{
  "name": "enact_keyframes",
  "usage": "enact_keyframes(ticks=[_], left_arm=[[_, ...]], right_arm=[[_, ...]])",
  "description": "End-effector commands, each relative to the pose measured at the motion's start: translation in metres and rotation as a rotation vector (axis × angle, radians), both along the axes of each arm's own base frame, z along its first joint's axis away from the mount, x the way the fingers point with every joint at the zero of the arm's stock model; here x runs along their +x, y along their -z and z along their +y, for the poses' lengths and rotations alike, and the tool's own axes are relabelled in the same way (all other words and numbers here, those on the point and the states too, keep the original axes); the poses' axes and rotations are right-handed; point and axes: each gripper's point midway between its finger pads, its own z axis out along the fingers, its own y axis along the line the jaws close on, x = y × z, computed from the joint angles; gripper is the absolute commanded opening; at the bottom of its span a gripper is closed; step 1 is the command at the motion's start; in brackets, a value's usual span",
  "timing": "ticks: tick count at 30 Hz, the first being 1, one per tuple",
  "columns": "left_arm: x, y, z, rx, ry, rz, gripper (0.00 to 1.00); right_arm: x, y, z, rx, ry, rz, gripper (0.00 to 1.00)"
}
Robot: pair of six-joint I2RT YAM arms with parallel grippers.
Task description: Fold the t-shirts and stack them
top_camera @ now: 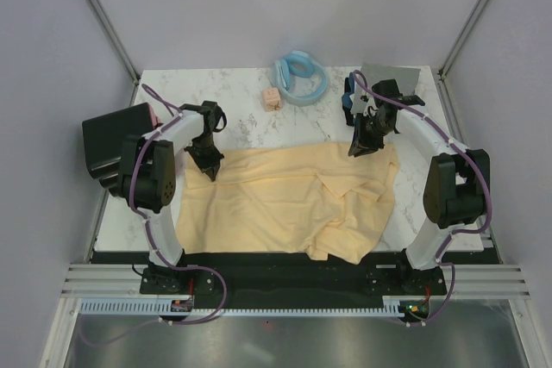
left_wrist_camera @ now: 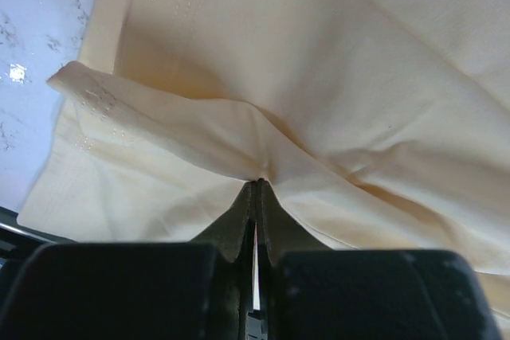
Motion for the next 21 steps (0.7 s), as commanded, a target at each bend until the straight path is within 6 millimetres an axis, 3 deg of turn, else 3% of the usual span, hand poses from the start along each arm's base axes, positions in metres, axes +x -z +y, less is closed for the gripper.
enact_keyframes(ticks=[1,13,21], left_arm=[[0.003,-0.015,0.002,0.002,0.037,-0.069,0.02],[-0.036,-0.051,0.001,-0.063,0.087,-0.151,0.02],[-0.069,-0.044,-0.008,-0.13,0.137,-0.095,0.02]], right_arm=[[0.009,-0.019,0.0,0.013,0.006,-0.07,0.27],[0.012,-0.016,0.001,0.018,0.013,-0.066,0.26],[0.012,-0.017,0.002,0.023,0.012,-0.071,0.26]])
